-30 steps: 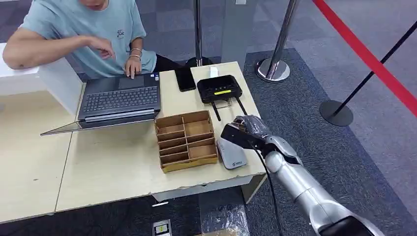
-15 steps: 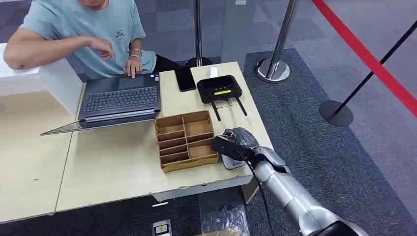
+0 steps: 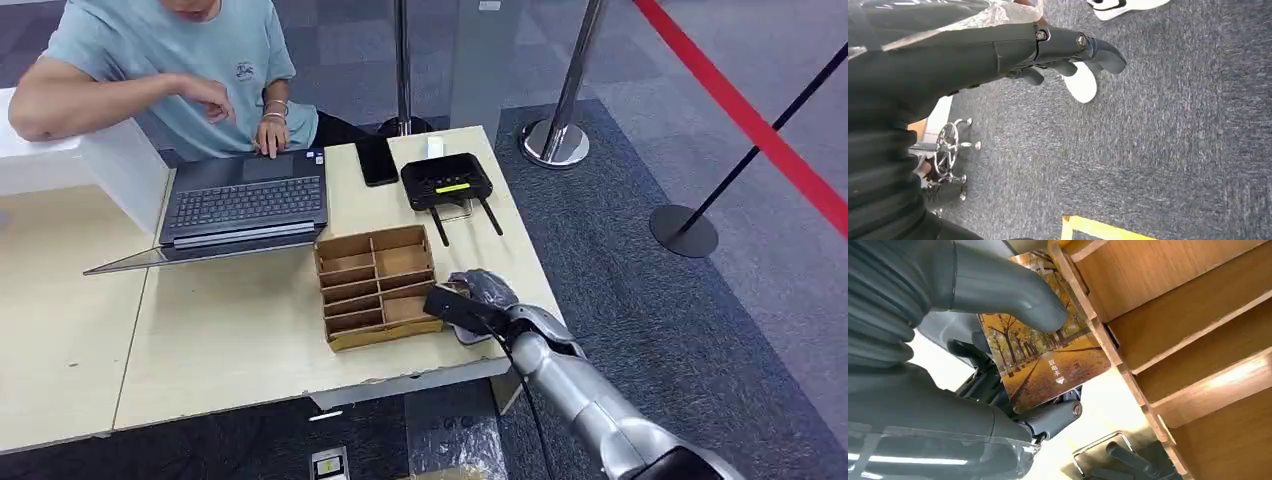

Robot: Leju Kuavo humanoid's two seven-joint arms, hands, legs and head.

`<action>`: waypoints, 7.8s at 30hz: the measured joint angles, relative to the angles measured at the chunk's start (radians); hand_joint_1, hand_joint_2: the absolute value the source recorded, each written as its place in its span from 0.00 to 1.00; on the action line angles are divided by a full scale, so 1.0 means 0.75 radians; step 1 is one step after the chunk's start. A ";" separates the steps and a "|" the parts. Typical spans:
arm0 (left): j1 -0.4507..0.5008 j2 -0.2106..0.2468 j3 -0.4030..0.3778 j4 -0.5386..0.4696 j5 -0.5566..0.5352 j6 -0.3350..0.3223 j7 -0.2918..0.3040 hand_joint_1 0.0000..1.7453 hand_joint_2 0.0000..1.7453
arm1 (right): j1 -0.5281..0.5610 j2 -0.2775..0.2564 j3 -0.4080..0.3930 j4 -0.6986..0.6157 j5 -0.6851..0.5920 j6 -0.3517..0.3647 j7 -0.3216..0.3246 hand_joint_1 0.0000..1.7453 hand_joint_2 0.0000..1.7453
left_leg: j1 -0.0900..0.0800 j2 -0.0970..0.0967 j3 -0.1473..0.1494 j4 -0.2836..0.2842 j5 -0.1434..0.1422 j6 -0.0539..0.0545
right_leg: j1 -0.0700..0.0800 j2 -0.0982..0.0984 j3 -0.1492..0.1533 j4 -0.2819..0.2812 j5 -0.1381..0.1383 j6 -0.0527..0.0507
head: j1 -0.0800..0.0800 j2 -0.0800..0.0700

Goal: Pass the card to the sensor for recognition and then transmit it.

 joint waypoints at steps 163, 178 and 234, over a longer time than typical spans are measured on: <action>0.004 0.008 -0.056 -0.001 0.006 -0.013 0.000 0.00 1.00 | -0.305 -0.068 0.190 -0.655 0.198 0.333 0.208 0.54 1.00 | 0.000 0.001 -0.001 0.000 0.000 0.000 | 0.000 0.003 -0.002 0.001 0.000 0.000 | 0.000 0.000; 0.004 0.009 -0.056 -0.001 0.007 -0.013 -0.014 0.00 1.00 | -0.261 -0.068 0.193 -0.621 0.199 0.325 0.192 0.48 1.00 | 0.000 0.001 -0.002 0.000 0.000 0.000 | 0.000 0.003 -0.003 0.001 0.000 0.000 | 0.000 0.000; 0.000 0.006 -0.056 0.000 0.015 -0.010 -0.016 0.00 1.00 | -0.272 0.115 0.298 -0.211 0.242 0.226 0.077 0.37 1.00 | 0.001 0.001 -0.003 0.000 0.000 0.000 | 0.001 0.002 -0.003 0.001 0.000 0.000 | 0.000 0.000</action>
